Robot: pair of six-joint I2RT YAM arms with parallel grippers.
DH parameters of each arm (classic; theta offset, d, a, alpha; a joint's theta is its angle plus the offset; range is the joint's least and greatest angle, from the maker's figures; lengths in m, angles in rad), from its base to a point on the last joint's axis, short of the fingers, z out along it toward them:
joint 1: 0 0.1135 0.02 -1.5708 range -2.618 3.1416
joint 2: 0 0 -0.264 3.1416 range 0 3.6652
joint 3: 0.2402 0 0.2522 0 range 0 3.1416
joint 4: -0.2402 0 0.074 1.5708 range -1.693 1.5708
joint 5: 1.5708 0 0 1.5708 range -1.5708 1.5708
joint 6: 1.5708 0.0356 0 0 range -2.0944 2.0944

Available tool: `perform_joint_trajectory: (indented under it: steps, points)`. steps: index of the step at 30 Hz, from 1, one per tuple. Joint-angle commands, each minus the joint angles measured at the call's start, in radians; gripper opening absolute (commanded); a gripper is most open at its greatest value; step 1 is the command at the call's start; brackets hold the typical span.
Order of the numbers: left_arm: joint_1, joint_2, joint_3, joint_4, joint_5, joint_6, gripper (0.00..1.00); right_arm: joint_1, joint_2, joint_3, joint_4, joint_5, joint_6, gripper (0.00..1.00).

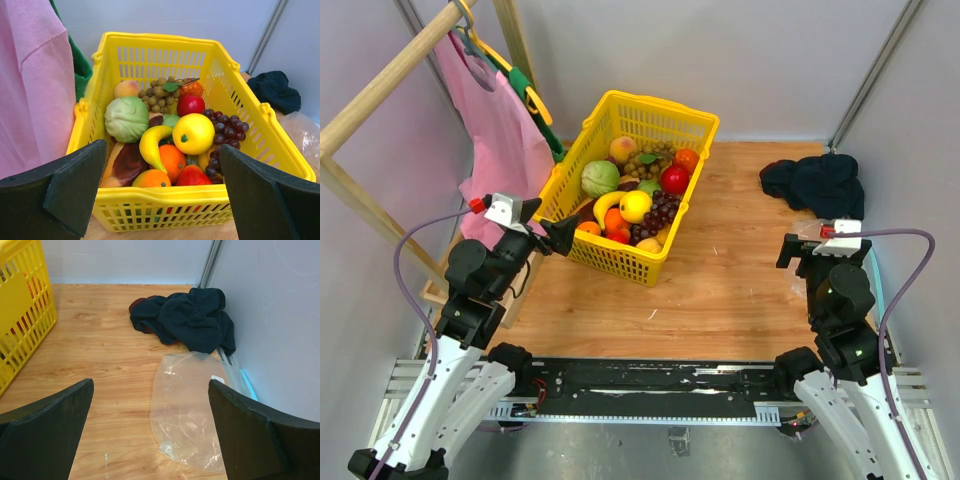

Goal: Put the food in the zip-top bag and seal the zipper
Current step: Pick up the zipper food storage bag at the corner of the board.

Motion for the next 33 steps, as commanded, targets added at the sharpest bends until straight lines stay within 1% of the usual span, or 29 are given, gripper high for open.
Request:
perform_joint_trajectory:
  steps: [1, 8, 16, 21, 23, 27, 33]
  points:
    - [0.009, -0.010, -0.011, 0.036, 0.020, -0.002, 0.99, -0.026, -0.004, 0.030, -0.016, 0.027, 0.021, 0.98]
    - [0.009, -0.011, -0.013, 0.038, 0.025, -0.005, 0.99, -0.026, 0.024, 0.065, -0.072, 0.026, 0.058, 0.98]
    - [0.009, -0.011, -0.018, 0.042, 0.048, -0.003, 0.99, -0.026, 0.082, 0.075, -0.127, 0.010, 0.173, 0.98]
    - [0.008, -0.015, -0.017, 0.046, 0.069, -0.009, 0.99, -0.026, 0.220, 0.102, -0.152, 0.022, 0.235, 0.98]
    - [0.007, -0.017, -0.019, 0.048, 0.077, -0.009, 0.99, -0.026, 0.298, 0.118, -0.162, 0.038, 0.249, 0.98]
    - [0.005, -0.019, -0.021, 0.048, 0.083, -0.011, 0.99, -0.044, 0.463, 0.144, -0.193, 0.123, 0.292, 0.98]
    - [-0.004, -0.022, -0.022, 0.053, 0.108, -0.016, 0.99, -0.228, 0.677, 0.158, -0.192, 0.093, 0.379, 0.98]
